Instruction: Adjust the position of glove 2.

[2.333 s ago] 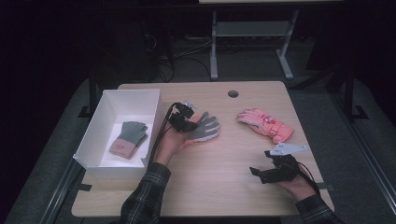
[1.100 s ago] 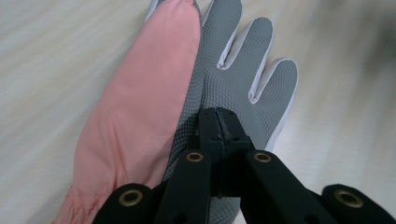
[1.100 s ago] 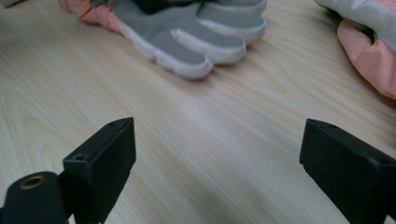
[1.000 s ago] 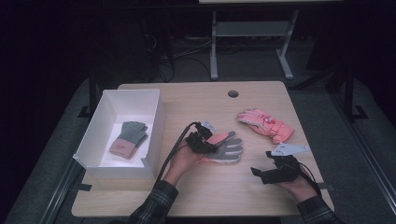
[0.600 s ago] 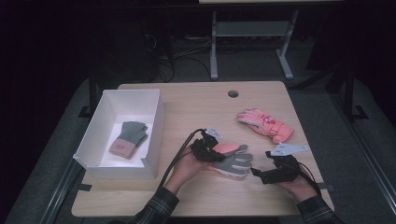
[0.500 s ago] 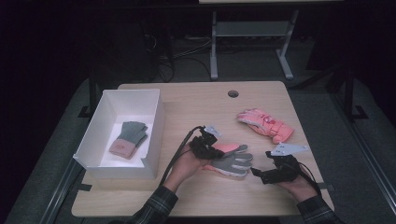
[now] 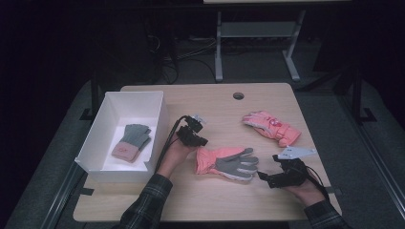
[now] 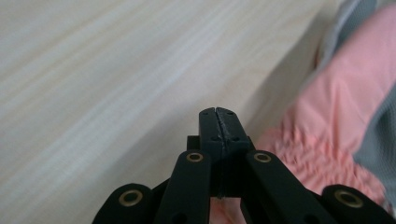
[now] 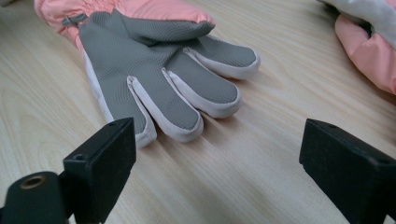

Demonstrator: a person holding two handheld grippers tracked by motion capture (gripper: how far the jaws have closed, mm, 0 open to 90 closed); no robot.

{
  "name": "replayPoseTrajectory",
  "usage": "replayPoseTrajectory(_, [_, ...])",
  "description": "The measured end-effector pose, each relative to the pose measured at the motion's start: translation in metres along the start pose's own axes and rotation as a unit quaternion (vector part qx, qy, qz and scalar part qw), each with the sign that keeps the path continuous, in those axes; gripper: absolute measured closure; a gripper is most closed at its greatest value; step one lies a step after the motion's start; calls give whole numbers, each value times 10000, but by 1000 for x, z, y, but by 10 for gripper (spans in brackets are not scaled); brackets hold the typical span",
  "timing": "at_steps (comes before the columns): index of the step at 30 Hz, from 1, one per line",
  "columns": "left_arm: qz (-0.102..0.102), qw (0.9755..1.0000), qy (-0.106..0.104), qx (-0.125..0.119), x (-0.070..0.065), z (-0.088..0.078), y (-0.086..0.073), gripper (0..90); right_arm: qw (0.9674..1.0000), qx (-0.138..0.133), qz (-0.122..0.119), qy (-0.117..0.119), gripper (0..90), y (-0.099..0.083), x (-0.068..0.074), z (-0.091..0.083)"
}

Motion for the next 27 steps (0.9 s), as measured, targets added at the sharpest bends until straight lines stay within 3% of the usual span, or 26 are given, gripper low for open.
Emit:
replayPoseTrajectory(9, [-70, 9998, -162, -75, -15, -11, -19, 897, 10000, 67, 28, 15, 104, -1, 2, 1])
replayPoseTrajectory(14, [20, 9996, -249, -86, -25, -17, -30, 897, 9999, 85, 49, 67, 104, -1, 5, 1])
replayPoseTrajectory(19, [233, 9992, -314, 32, -45, -17, -41, 897, 9998, 36, 150, 106, 104, 1, 5, -3])
replayPoseTrajectory(21, [199, 9991, -370, -10, -51, -17, -42, 897, 9998, 27, 153, 86, 104, 1, 5, -3])
replayPoseTrajectory(27, [308, 9970, -703, -65, -72, -26, -51, 897, 9998, 68, 179, 56, 104, -3, 5, -6])
Point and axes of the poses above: each handheld gripper's, and its own axes: z roughly forward along the jaws, y roughly out of its top, x roughly to its left, the point moved 9 cm from there along z, roughly forward along the jaws, and after that the axes turned 2 degrees about -x, right-handed, at the moved point
